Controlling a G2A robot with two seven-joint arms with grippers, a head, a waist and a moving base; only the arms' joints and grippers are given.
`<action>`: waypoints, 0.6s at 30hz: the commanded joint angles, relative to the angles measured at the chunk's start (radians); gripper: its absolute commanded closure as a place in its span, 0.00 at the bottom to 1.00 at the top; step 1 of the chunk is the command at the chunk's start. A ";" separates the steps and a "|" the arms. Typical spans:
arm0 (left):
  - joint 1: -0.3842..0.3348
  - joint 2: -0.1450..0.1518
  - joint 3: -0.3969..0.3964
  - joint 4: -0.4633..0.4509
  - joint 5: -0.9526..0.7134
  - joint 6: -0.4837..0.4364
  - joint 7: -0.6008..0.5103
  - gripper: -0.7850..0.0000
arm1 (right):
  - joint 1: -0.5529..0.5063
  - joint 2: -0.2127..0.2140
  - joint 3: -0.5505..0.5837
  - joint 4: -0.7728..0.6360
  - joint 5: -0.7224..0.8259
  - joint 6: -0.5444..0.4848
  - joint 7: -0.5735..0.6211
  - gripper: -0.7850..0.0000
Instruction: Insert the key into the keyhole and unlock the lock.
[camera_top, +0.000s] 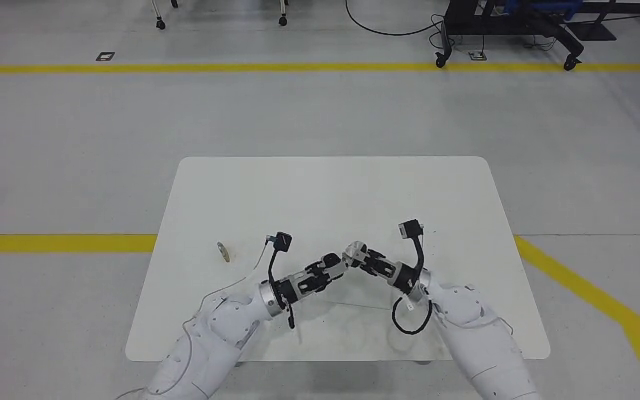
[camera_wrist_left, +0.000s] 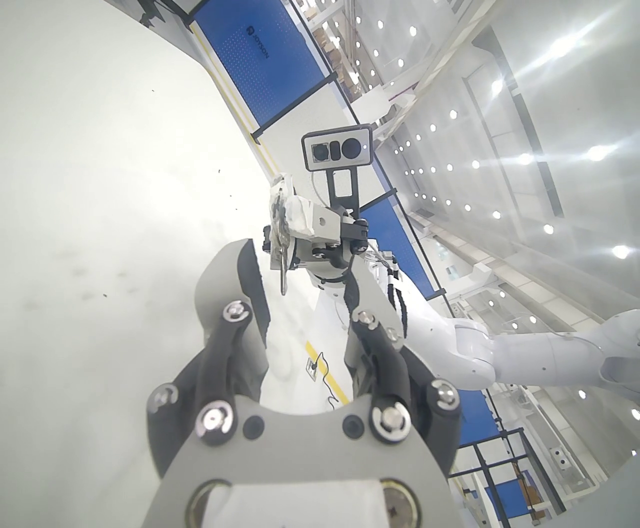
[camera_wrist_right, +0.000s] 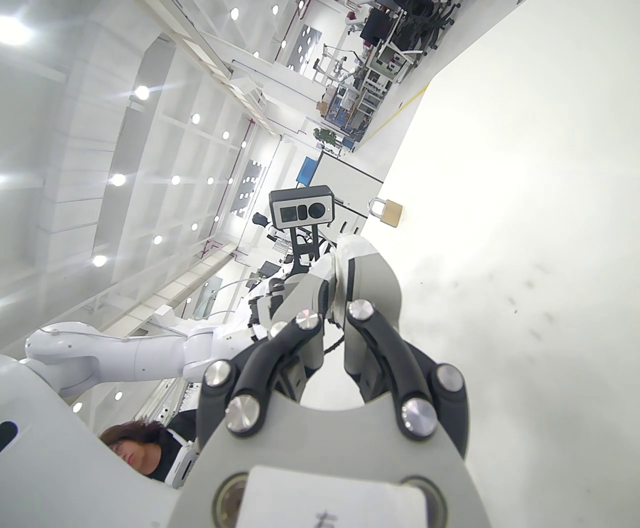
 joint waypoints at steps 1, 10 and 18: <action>-0.002 -0.001 0.000 0.006 -0.002 -0.002 0.002 0.67 | 0.000 0.000 -0.002 0.000 -0.001 -0.003 -0.003 1.00; -0.006 -0.004 0.001 0.025 0.004 0.000 0.011 1.00 | -0.001 0.002 -0.008 -0.005 -0.009 -0.005 -0.005 1.00; -0.014 0.000 -0.016 0.029 0.033 -0.002 0.008 1.00 | -0.008 0.008 0.003 -0.014 0.000 -0.016 0.009 1.00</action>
